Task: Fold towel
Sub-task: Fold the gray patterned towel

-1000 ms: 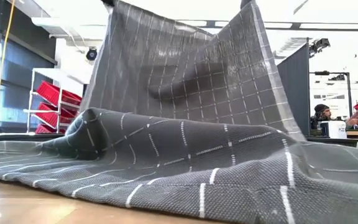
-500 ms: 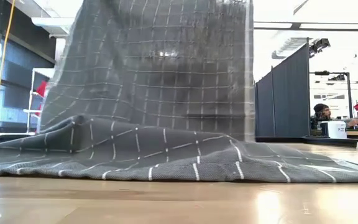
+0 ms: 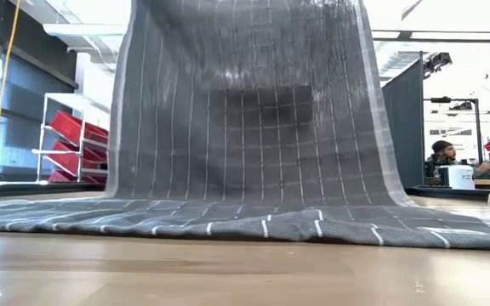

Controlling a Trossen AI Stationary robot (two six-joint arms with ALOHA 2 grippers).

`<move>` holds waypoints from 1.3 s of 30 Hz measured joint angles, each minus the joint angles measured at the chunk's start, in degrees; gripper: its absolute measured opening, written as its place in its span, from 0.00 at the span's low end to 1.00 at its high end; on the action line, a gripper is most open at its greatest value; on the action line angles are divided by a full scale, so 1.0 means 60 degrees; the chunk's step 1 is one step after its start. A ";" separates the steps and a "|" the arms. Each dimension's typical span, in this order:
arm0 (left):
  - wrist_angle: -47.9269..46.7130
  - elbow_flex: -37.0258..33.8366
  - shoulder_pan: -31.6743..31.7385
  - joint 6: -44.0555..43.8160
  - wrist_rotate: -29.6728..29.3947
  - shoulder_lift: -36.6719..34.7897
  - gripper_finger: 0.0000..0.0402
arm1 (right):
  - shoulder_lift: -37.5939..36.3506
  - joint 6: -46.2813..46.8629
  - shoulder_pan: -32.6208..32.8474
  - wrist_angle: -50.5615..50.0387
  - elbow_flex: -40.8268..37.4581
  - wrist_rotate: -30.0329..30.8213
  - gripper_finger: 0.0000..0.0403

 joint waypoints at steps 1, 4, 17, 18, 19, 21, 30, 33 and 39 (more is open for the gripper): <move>-0.0265 -0.0049 0.0080 -0.0119 -0.0091 0.0044 0.00 | 0.0079 0.0110 0.0000 -0.0201 0.0000 -0.0017 0.00; -0.0185 -0.0497 0.0327 -0.0094 0.0186 -0.0021 0.00 | 0.0217 0.0362 -0.0001 -0.0764 -0.0004 0.0030 0.00; 0.0146 -0.3145 0.0606 -0.1259 0.4626 -0.0713 0.00 | 0.0219 0.2011 0.0608 -0.1802 -0.0004 -0.1815 0.00; 0.0175 -0.3368 0.0606 -0.1328 0.4872 -0.0762 0.00 | 0.0268 0.2187 0.0698 -0.1956 -0.0004 -0.1963 0.00; 0.0249 -0.3591 0.0603 -0.1379 0.5011 -0.0814 0.00 | 0.0316 0.2321 0.0775 -0.1972 -0.0007 -0.2110 0.00; 0.0512 -0.3999 0.0604 -0.1417 0.5034 -0.0900 0.00 | 0.0330 0.2340 0.0968 -0.1808 -0.0241 -0.2425 0.00; 0.2266 -0.5340 0.0606 -0.1159 0.5055 -0.0910 0.00 | 0.0135 0.2533 0.1602 0.0123 -0.3533 -0.3609 0.00; 0.2357 -0.5581 0.0606 -0.1008 0.5499 -0.0865 0.00 | -0.0001 0.2607 0.1790 0.0871 -0.4323 -0.4753 0.00; 0.1756 -0.5630 0.0527 -0.1180 0.7075 -0.0659 0.00 | -0.0026 0.2824 0.2575 0.1034 -0.5146 -0.6006 0.00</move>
